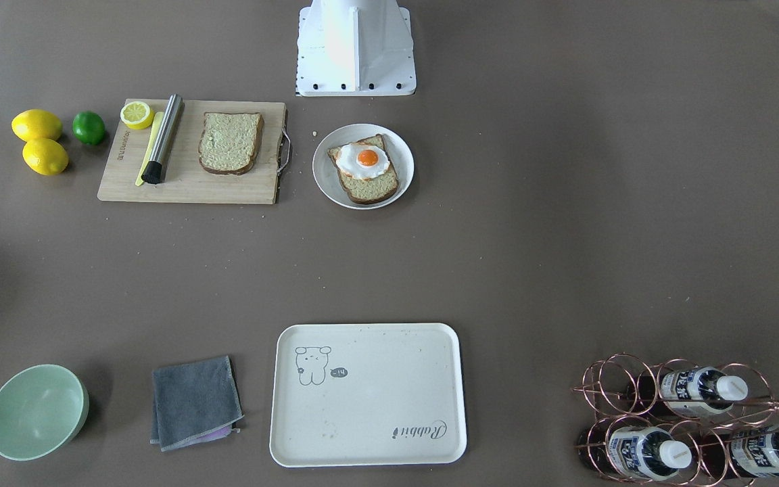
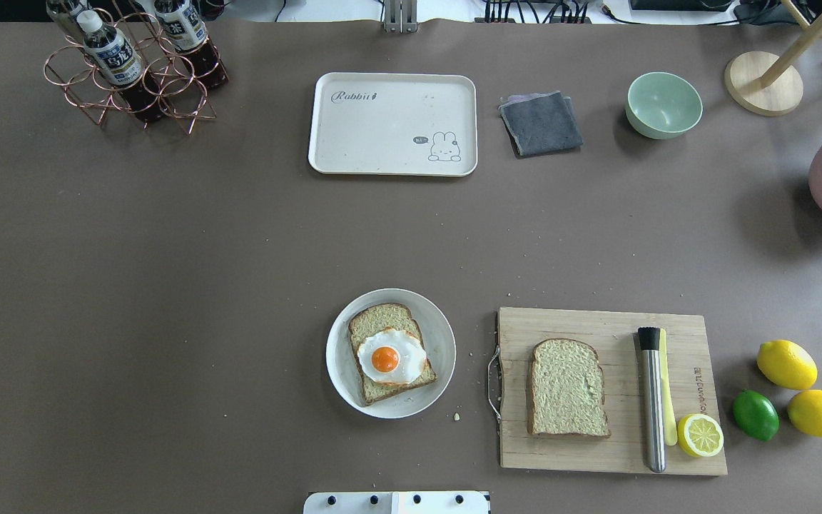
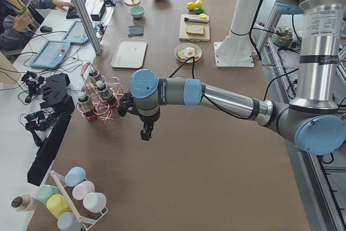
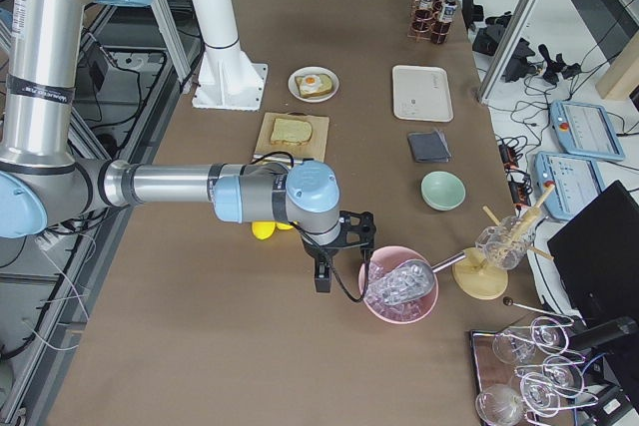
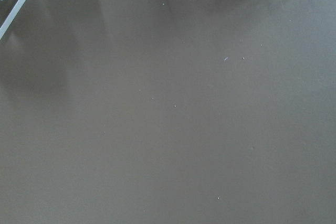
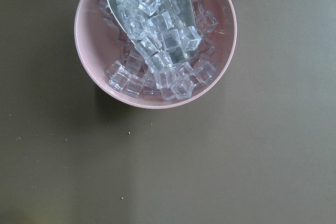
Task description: Make sandwich and place on tray
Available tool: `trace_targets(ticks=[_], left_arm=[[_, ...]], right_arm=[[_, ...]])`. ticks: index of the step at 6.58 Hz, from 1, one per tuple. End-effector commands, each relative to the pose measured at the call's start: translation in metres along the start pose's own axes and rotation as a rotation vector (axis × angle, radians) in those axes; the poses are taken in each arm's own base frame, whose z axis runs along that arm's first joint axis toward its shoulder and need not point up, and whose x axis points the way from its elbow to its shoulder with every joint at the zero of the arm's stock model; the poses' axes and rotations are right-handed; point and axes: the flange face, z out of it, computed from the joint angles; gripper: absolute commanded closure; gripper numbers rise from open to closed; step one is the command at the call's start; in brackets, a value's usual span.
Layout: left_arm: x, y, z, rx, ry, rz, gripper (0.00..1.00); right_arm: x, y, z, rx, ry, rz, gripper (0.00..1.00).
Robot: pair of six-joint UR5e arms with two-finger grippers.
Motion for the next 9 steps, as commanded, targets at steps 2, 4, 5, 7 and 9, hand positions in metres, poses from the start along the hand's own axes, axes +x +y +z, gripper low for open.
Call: trace_targets(ticks=[2, 4, 5, 7, 9], left_arm=[[0.001, -0.003, -0.004, 0.01, -0.001, -0.012, 0.02], [0.011, 0.001, -0.013, 0.03, -0.007, 0.012, 0.02], [0.015, 0.041, -0.011, 0.034, -0.008, 0.019, 0.02], [0.005, 0.06, -0.002, 0.07, -0.06, 0.072, 0.02], [-0.01, 0.051, 0.005, 0.043, -0.157, 0.065, 0.02]], right_arm=[[-0.017, -0.012, -0.002, 0.017, -0.008, -0.044, 0.0], [-0.008, 0.003, -0.001, 0.011, -0.008, -0.024, 0.0], [-0.005, -0.004, 0.003, 0.006, -0.011, -0.013, 0.0], [-0.004, -0.002, 0.004, 0.004, -0.01, -0.012, 0.0], [-0.005, -0.006, 0.007, -0.001, -0.006, -0.013, 0.0]])
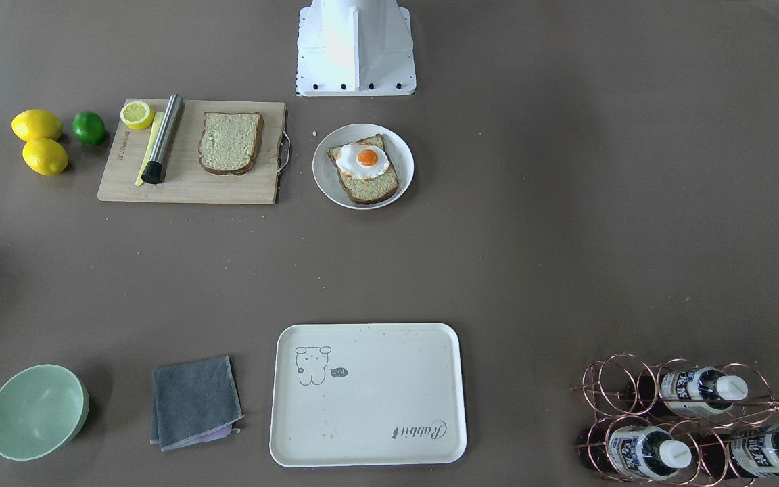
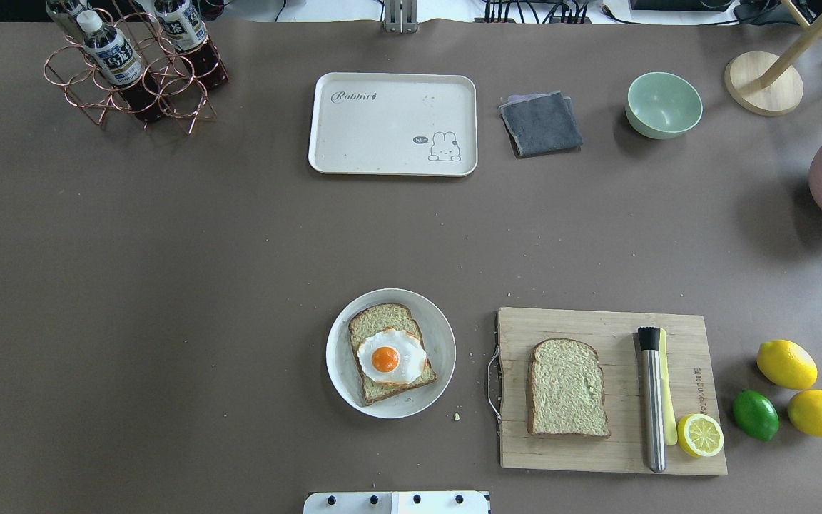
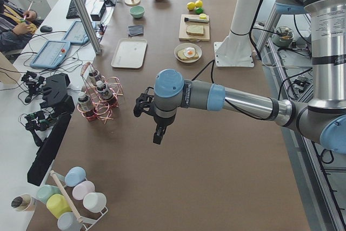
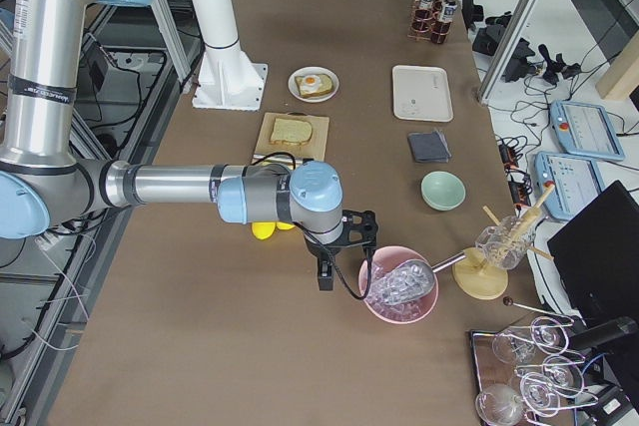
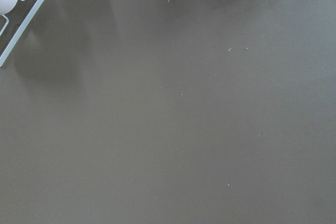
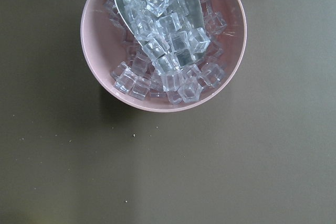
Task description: Make sandwich and place on tray
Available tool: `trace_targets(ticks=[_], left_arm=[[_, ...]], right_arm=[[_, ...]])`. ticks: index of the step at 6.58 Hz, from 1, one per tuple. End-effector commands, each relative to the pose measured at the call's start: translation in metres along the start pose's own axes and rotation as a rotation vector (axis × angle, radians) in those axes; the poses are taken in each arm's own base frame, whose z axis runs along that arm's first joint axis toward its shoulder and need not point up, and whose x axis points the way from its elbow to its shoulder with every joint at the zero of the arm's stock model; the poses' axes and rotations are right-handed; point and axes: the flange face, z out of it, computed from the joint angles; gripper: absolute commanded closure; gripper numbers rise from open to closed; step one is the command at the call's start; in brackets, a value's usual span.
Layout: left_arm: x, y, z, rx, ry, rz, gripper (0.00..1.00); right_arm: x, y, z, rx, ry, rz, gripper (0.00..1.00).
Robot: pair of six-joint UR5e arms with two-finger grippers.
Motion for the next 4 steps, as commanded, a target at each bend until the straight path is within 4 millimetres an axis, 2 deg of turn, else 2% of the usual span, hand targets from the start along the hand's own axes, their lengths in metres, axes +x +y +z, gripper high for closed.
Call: trace_targets(ticks=[1, 2, 4], left_arm=[[-0.02, 0.004, 0.021, -0.046, -0.021, -0.037, 0.02], [-0.025, 0.009, 0.027, -0.061, -0.016, -0.05, 0.02], [-0.025, 0.012, 0.027, -0.061, -0.017, -0.052, 0.02]], right_arm=[[0.0, 0.0, 0.002, -0.005, -0.002, 0.0, 0.0], [-0.002, 0.001, 0.002, -0.005, -0.01, -0.01, 0.0], [-0.014, -0.002, 0.014, -0.034, -0.014, -0.042, 0.0]])
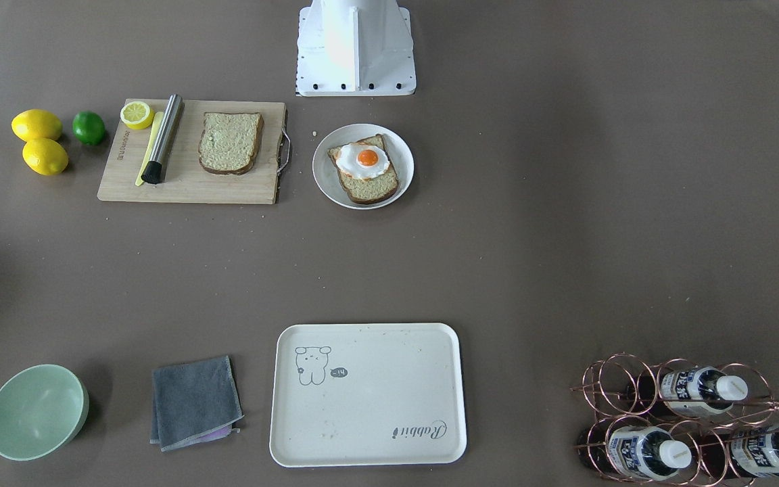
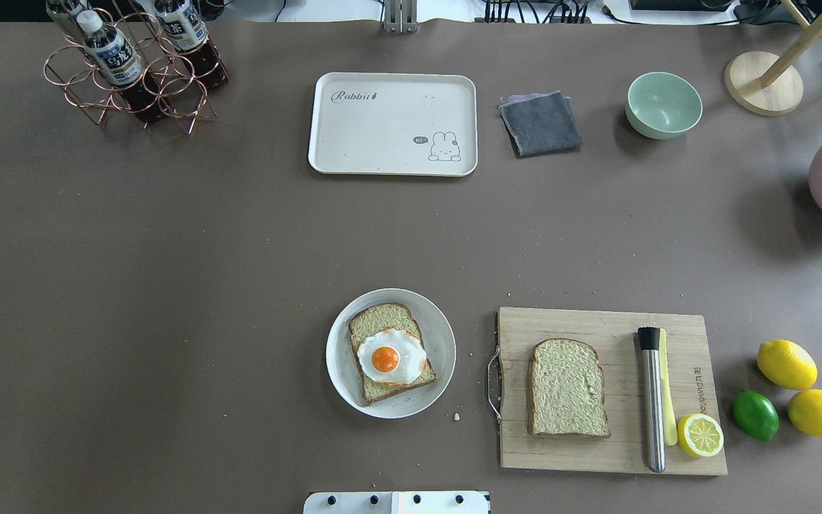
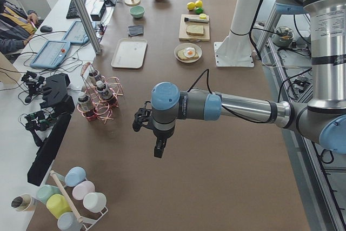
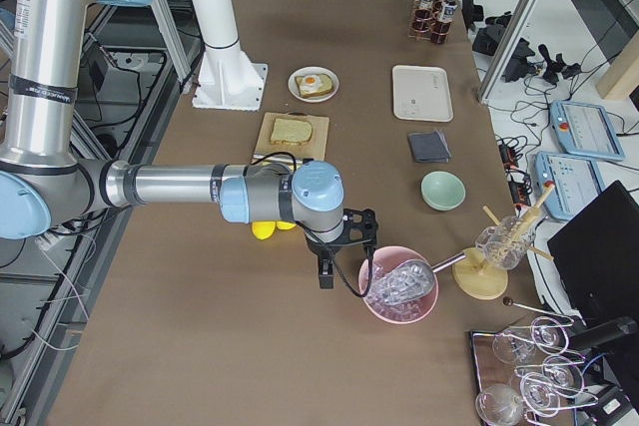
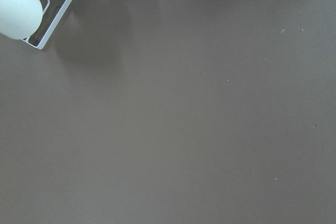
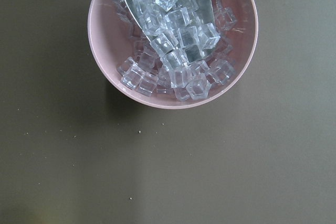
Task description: Make sandwich and place on tray
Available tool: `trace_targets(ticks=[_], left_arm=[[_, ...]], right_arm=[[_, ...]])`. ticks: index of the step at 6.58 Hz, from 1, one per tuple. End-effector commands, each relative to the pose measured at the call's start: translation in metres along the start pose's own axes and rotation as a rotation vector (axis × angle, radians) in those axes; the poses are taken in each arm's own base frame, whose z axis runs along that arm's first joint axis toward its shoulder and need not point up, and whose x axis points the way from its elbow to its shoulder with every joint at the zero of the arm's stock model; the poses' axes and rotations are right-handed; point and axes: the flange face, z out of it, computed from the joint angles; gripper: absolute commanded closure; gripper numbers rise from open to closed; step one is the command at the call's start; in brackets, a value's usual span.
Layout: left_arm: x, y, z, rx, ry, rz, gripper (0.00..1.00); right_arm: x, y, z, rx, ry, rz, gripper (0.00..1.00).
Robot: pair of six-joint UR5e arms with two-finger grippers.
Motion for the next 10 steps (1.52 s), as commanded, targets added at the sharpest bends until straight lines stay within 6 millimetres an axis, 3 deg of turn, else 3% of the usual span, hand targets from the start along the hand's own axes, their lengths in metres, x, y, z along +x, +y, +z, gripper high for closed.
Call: trace_targets(ticks=[1, 2, 4, 5, 6, 8, 10], left_arm=[[-0.001, 0.002, 0.004, -0.004, 0.002, 0.003, 0.02], [-0.001, 0.006, 0.008, -0.014, 0.004, 0.001, 0.02], [0.001, 0.006, 0.007, -0.011, 0.004, 0.005, 0.02], [0.001, 0.006, 0.006, -0.01, 0.005, 0.006, 0.02], [0.003, 0.005, 0.006, -0.007, 0.018, 0.006, 0.02], [0.005, 0.002, 0.005, -0.001, 0.033, 0.007, 0.02], [0.006, -0.001, 0.004, 0.001, 0.033, 0.011, 0.02]], right_arm=[[-0.01, -0.002, 0.006, -0.014, -0.027, -0.019, 0.0], [-0.017, -0.003, 0.008, -0.02, -0.051, -0.026, 0.0], [-0.068, -0.009, 0.016, -0.035, -0.19, -0.118, 0.0], [-0.105, -0.011, 0.027, -0.058, -0.215, -0.076, 0.0], [-0.156, -0.011, 0.044, -0.059, -0.248, -0.017, 0.0], [-0.224, 0.004, 0.06, -0.07, -0.351, 0.128, 0.0], [-0.283, 0.024, 0.074, -0.081, -0.372, 0.083, 0.0]])
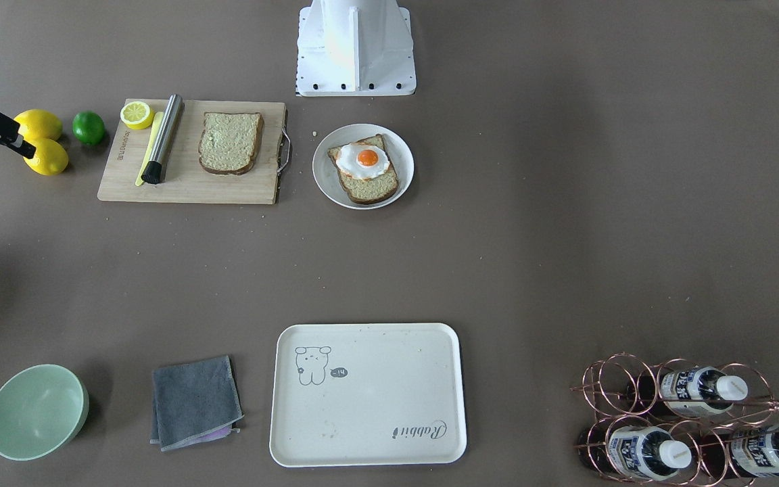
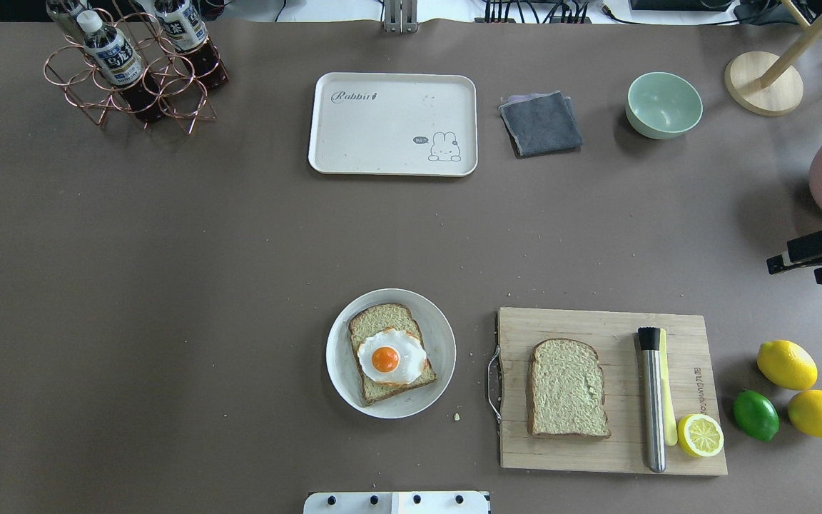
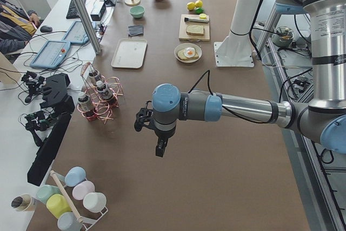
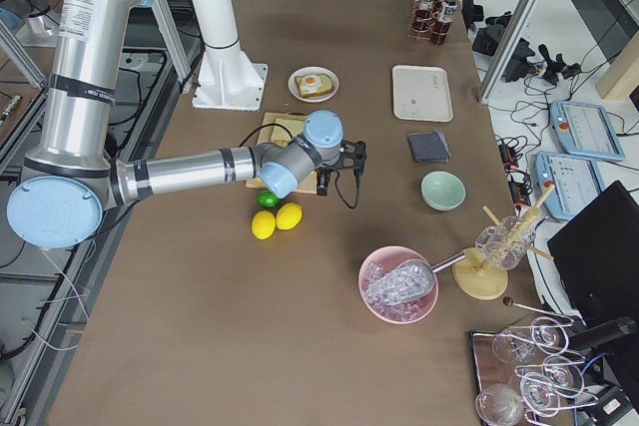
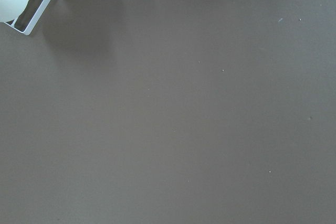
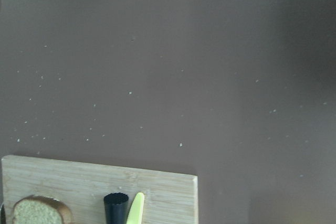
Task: Make sandwich and place on tray
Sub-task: 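Move the right gripper over the bread slice on the cutting board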
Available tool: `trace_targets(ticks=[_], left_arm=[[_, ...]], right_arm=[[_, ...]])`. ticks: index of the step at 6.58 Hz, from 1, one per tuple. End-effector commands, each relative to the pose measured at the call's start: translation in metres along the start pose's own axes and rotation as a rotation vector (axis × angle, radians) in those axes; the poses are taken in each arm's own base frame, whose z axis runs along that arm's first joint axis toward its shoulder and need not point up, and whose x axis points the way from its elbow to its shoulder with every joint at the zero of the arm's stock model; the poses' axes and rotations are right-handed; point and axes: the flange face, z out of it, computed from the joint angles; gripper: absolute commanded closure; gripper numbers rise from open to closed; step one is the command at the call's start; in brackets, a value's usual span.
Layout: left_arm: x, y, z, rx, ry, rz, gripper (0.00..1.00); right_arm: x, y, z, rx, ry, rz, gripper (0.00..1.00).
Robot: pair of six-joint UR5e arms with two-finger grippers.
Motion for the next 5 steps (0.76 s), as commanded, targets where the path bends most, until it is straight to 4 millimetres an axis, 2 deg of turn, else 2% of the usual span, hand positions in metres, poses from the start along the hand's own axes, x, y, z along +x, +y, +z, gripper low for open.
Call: trace_targets(ticks=[1, 3, 5], left_arm=[[0.0, 0.0, 0.0, 0.0, 0.001, 0.001, 0.02], [0.001, 0.002, -0.001, 0.003, 0.002, 0.005, 0.02], [0.002, 0.0, -0.002, 0.005, 0.0, 0.007, 0.02]], right_arm=[[-0.058, 0.023, 0.035, -0.022, -0.029, -0.001, 0.0], [-0.13, 0.053, 0.101, -0.026, -0.03, 0.043, 0.0], [-0.162, 0.082, 0.145, 0.003, -0.013, 0.056, 0.02]])
